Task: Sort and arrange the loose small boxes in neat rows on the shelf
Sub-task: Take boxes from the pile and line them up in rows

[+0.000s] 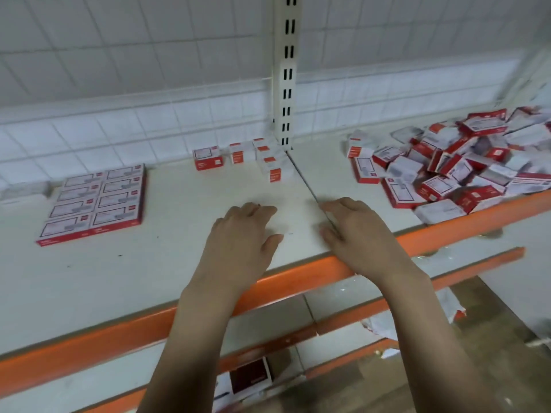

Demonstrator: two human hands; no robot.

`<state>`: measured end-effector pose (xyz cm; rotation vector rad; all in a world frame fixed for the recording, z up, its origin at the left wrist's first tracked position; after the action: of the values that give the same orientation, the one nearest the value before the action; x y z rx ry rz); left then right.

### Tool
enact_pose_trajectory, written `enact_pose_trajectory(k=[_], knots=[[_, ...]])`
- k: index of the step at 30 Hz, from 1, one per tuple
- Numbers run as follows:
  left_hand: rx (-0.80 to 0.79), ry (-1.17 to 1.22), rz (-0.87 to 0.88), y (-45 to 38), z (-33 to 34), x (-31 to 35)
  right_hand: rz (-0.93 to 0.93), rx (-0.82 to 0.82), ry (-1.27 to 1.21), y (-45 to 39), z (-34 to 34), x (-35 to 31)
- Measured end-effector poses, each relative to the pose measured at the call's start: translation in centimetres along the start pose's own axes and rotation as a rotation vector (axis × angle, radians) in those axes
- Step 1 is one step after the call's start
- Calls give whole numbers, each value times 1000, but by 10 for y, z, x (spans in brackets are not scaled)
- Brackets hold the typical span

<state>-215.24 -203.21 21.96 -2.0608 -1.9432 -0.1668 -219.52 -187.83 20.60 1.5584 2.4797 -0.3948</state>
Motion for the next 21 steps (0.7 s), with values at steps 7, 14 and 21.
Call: enact_pose_trajectory(k=[7, 14, 21], knots=[[-14, -1, -75, -2, 20, 44, -37, -14, -56, 17, -16, 51], [-8, 33, -31, -32, 26, 73, 12, 10, -53, 17, -32, 85], [-68, 92, 57, -89, 38, 96, 68, 45, -27, 6, -52, 111]])
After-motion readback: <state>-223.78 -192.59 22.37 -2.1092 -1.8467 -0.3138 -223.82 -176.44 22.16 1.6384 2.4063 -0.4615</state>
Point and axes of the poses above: each hand's wrist, its own y-axis away from the middle knuckle, its own z-axis out of the palm, x = y × z, the point moved 7 cm from there along -y, towards the middle knuckle, and after that the axes turned 2 degrees about -z, right-handed, at the moved point
